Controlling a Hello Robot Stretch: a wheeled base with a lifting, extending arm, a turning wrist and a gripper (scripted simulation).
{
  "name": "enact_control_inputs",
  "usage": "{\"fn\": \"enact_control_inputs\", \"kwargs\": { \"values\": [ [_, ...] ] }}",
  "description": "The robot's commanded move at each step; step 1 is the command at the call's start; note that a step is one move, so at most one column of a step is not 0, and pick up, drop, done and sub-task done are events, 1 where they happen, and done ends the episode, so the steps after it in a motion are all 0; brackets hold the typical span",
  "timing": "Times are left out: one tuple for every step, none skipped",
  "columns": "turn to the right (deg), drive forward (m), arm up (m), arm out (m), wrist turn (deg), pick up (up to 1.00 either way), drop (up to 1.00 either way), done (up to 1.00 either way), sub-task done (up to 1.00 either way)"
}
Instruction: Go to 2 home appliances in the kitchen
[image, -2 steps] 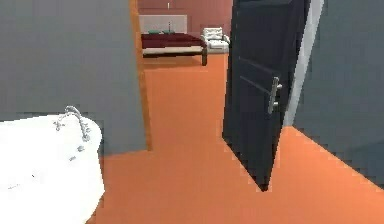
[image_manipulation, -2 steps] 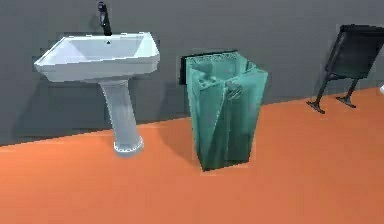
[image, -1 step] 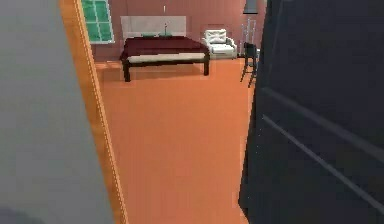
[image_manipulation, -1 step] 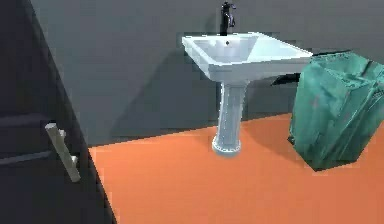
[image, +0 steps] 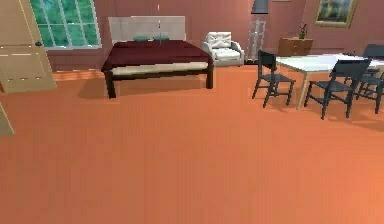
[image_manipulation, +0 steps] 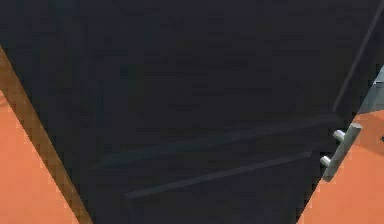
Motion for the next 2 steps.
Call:
{"fn": "enact_control_inputs", "kwargs": {
  "values": [
    [9.0,0.00,0.00,0.00,0.0,0.00,0.00,0.00,0.00],
    [0.0,0.10,0.00,0.00,0.0,0.00,0.00,0.00,0.00]
  ]
}}
